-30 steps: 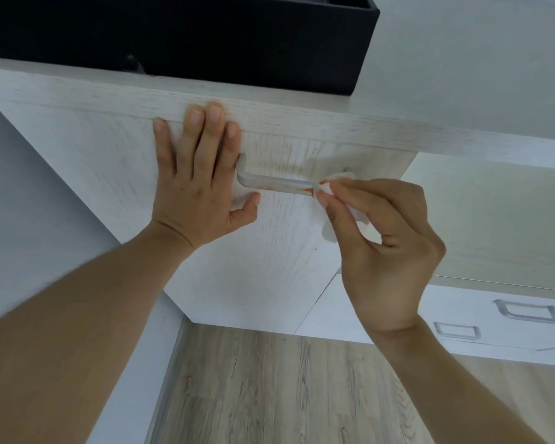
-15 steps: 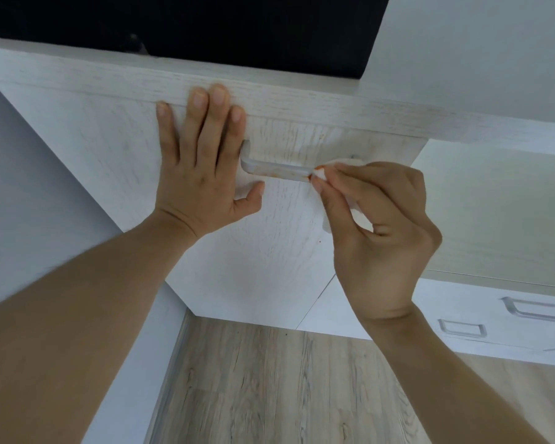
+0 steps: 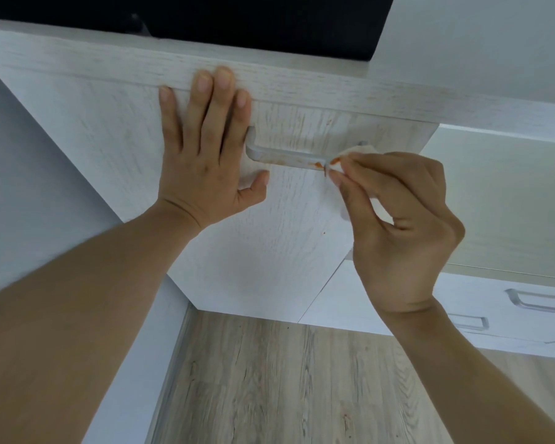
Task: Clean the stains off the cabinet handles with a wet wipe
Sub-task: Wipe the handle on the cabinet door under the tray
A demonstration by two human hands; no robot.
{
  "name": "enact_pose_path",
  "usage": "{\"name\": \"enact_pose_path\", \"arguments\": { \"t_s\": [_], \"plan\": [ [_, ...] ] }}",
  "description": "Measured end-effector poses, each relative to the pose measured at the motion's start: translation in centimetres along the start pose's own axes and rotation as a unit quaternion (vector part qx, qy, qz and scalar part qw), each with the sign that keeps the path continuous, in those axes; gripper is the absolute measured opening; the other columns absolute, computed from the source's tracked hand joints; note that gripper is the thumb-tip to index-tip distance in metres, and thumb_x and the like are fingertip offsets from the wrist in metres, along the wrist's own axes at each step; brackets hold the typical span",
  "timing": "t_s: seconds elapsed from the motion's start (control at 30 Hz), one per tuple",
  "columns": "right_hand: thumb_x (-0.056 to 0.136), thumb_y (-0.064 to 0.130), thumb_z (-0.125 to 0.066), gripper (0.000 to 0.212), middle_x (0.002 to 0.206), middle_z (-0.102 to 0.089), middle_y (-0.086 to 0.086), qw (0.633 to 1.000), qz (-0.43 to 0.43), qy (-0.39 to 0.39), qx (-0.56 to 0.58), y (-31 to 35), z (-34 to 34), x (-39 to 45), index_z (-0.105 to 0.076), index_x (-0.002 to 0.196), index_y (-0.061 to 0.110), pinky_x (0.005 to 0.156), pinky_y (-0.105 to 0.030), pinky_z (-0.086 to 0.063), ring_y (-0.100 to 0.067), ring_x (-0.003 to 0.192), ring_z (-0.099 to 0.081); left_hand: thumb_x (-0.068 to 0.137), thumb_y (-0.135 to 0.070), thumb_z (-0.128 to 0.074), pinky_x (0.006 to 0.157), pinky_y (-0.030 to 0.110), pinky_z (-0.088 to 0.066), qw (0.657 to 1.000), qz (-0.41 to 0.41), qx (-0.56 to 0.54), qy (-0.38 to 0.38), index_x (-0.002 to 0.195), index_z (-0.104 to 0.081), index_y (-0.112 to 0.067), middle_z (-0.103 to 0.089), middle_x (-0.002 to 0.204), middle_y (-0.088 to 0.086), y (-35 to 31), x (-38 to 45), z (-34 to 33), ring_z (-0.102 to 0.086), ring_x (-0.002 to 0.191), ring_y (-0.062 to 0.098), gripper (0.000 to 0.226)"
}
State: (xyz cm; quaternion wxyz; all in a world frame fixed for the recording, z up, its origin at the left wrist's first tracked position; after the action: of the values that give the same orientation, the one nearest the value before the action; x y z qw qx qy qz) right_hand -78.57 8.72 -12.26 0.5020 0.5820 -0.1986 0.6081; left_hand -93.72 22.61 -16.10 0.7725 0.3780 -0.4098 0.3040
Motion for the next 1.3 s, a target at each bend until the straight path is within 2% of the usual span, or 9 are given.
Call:
{"name": "enact_pose_path", "arguments": {
  "t_s": [0.2, 0.3, 0.43, 0.6, 0.73, 0.83, 0.93, 1.07, 1.3],
  "plan": [
    [0.086, 0.002, -0.074, 0.007, 0.092, -0.063, 0.001, 1.000, 0.018, 0.008, -0.005, 0.1, -0.1, 0.3, -0.073, 0.092, 0.001, 0.085, -0.016, -0.045, -0.022, 0.086, -0.060, 0.092, -0.055, -0.036, 0.116, 0.047, 0.011, 1.000, 0.000, 0.003, -0.006, 0.148, 0.022, -0.009, 0.028, 0.155, 0.007, 0.0, 0.1, 0.1, 0.023, 0.143, 0.020, 0.093],
    [0.085, 0.000, -0.074, 0.007, 0.093, -0.063, 0.001, 0.999, 0.048, 0.019, 0.004, 0.3, -0.7, 0.5, -0.074, 0.092, 0.000, 0.085, -0.018, -0.048, -0.021, 0.088, -0.059, 0.091, -0.055, -0.037, 0.116, 0.046, 0.011, 1.000, 0.002, 0.006, -0.006, 0.148, 0.022, -0.009, 0.011, 0.151, 0.016, 0.1, 0.1, 0.2, 0.023, 0.143, 0.019, 0.094],
    [0.083, -0.002, -0.075, 0.008, 0.094, -0.063, 0.000, 0.998, 0.060, 0.020, -0.001, 0.1, -0.6, 0.3, -0.073, 0.091, -0.001, 0.089, -0.016, -0.046, -0.020, 0.090, -0.059, 0.091, -0.055, -0.038, 0.116, 0.047, 0.011, 1.000, -0.005, 0.000, -0.009, 0.148, 0.021, -0.008, 0.030, 0.154, 0.004, -0.1, 0.0, 0.1, 0.022, 0.143, 0.020, 0.094],
    [0.083, -0.001, -0.075, 0.010, 0.095, -0.063, 0.000, 0.998, 0.064, 0.024, -0.007, 0.0, -0.7, 0.3, -0.073, 0.093, 0.000, 0.090, -0.015, -0.045, -0.020, 0.090, -0.060, 0.091, -0.056, -0.037, 0.116, 0.046, 0.012, 1.000, -0.002, 0.000, -0.009, 0.148, 0.021, -0.008, 0.032, 0.153, 0.003, 0.1, 0.0, 0.1, 0.023, 0.143, 0.020, 0.094],
    [0.085, 0.001, -0.074, 0.005, 0.088, -0.068, -0.004, 0.996, 0.087, 0.023, -0.011, 0.3, -1.0, 0.8, -0.074, 0.090, -0.001, 0.088, -0.013, -0.045, -0.021, 0.087, -0.059, 0.092, -0.057, -0.034, 0.116, 0.046, 0.013, 1.000, -0.001, 0.001, 0.000, 0.147, 0.024, -0.009, 0.033, 0.153, 0.003, -0.1, 0.3, 0.1, 0.025, 0.142, 0.020, 0.093],
    [0.086, 0.000, -0.074, 0.005, 0.091, -0.068, -0.004, 0.995, 0.092, 0.028, -0.008, 0.4, -0.8, 0.6, -0.074, 0.091, -0.001, 0.089, -0.015, -0.045, -0.021, 0.088, -0.060, 0.093, -0.056, -0.032, 0.115, 0.045, 0.014, 1.000, -0.002, 0.003, 0.005, 0.146, 0.026, -0.009, 0.028, 0.155, 0.005, 0.1, 0.1, 0.2, 0.027, 0.141, 0.019, 0.092],
    [0.086, 0.000, -0.073, 0.006, 0.093, -0.064, -0.001, 0.995, 0.095, 0.030, -0.009, 0.4, -0.5, 0.5, -0.073, 0.092, -0.002, 0.090, -0.016, -0.045, -0.021, 0.089, -0.060, 0.094, -0.056, -0.031, 0.115, 0.045, 0.015, 1.000, -0.010, -0.001, 0.015, 0.145, 0.027, -0.009, 0.036, 0.151, 0.003, 0.1, 0.1, 0.3, 0.028, 0.141, 0.020, 0.091],
    [0.088, 0.002, -0.072, 0.005, 0.089, -0.071, -0.009, 0.992, 0.122, 0.040, -0.007, 0.7, -1.6, 0.8, -0.074, 0.090, -0.002, 0.088, -0.016, -0.047, -0.023, 0.087, -0.060, 0.095, -0.056, -0.030, 0.115, 0.046, 0.014, 1.000, -0.019, 0.009, 0.020, 0.145, 0.025, -0.007, 0.037, 0.150, 0.006, 0.3, -0.1, 0.1, 0.027, 0.141, 0.021, 0.090],
    [0.087, 0.001, -0.072, 0.005, 0.087, -0.072, -0.012, 0.989, 0.140, 0.046, -0.010, 0.4, -1.5, 0.9, -0.074, 0.089, -0.003, 0.089, -0.015, -0.046, -0.024, 0.085, -0.060, 0.094, -0.055, -0.032, 0.115, 0.046, 0.014, 1.000, -0.022, 0.016, 0.012, 0.146, 0.023, -0.005, 0.035, 0.151, 0.008, 0.2, -0.2, 0.1, 0.026, 0.142, 0.022, 0.091]
  ]
}}
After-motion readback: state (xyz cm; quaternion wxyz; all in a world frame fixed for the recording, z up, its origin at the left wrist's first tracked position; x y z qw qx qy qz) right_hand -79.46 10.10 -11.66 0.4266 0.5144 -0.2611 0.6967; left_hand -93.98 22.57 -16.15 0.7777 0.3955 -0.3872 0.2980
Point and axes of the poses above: each hand's wrist, its own x-axis towards the middle knuckle, its own z-axis out of the back of the hand, y = z × x, the point moved 6 cm from there along x, towards the middle knuckle
